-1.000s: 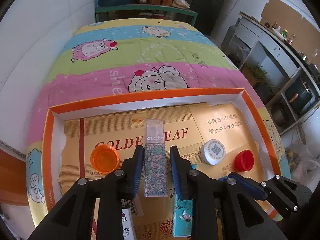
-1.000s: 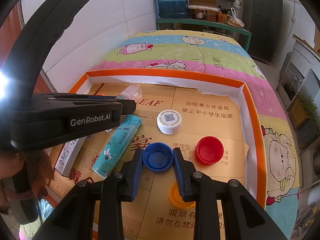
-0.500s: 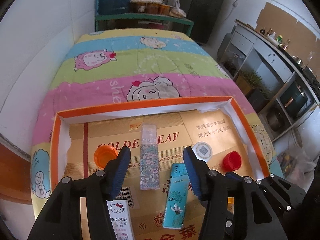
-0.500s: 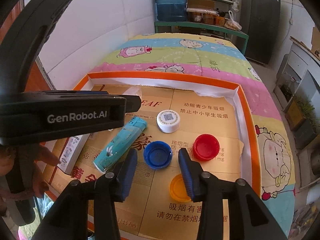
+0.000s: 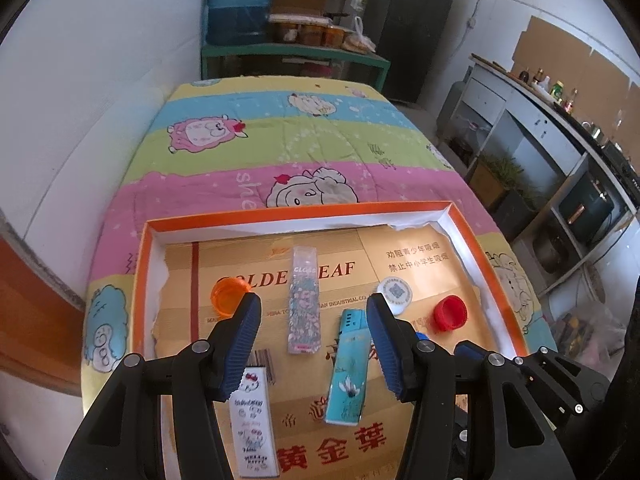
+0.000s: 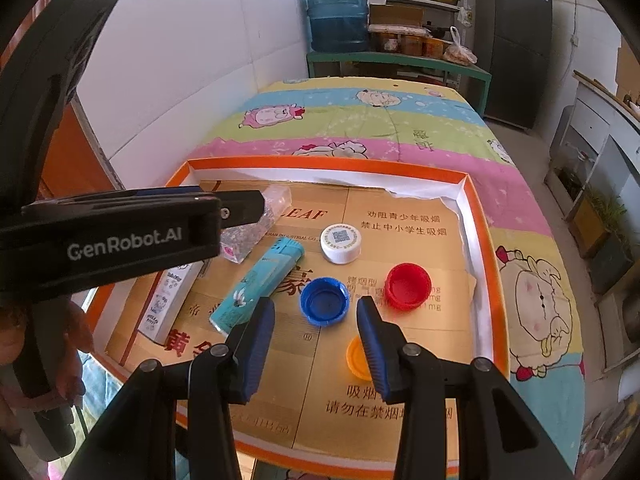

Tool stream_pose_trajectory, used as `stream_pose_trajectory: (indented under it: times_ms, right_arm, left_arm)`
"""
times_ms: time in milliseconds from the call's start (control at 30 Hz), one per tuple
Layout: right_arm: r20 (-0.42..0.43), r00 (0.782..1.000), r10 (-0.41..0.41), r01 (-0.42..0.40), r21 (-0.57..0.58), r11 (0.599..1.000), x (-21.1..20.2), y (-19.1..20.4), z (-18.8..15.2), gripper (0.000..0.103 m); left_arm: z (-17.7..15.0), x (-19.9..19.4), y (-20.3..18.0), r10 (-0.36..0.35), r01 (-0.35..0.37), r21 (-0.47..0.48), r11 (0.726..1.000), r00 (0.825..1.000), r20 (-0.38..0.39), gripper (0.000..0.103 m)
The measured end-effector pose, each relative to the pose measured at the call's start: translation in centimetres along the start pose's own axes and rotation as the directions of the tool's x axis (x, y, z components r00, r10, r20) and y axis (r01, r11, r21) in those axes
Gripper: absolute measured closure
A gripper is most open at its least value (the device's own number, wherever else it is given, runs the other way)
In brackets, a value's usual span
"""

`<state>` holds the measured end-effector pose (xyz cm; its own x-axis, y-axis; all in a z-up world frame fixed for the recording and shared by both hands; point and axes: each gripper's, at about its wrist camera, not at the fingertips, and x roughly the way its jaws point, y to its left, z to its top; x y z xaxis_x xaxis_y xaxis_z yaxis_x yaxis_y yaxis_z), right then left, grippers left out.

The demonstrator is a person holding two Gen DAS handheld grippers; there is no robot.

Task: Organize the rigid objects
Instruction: 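Withdraw both grippers from the tray toward the black cap and gold lighter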

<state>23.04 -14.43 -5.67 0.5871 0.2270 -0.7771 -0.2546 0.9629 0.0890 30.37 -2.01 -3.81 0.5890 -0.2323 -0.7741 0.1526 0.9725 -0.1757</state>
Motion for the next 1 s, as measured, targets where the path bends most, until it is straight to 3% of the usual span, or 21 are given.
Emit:
stream_pose_trajectory:
  times_ms: [400, 533, 1000]
  right_arm:
    - [0.042, 0.999, 0.01, -0.01, 0.008, 1.0, -3.8, 0.9, -1.4, 0.06]
    - [0.053, 0.999, 0.004, -0.004, 0.007, 1.0, -4.8, 1.2, -1.6, 0.06]
    - [0.092, 0.995, -0.031, 0.03, 0.015, 0.999, -8.1, 1.5, -3.2, 0.06]
  left_arm:
    - [-2.0, -4.1, 0.0, 0.003, -0.003, -0.006, 1.0, 0.998, 0.056, 0.046]
    - [-2.7, -4.9, -0.1, -0.004, 0.005, -0.011, 1.0, 0.998, 0.06, 0.039]
    - [-5.1, -9.5, -1.5, 0.006, -0.008, 0.018, 1.0, 0.992, 0.128, 0.039]
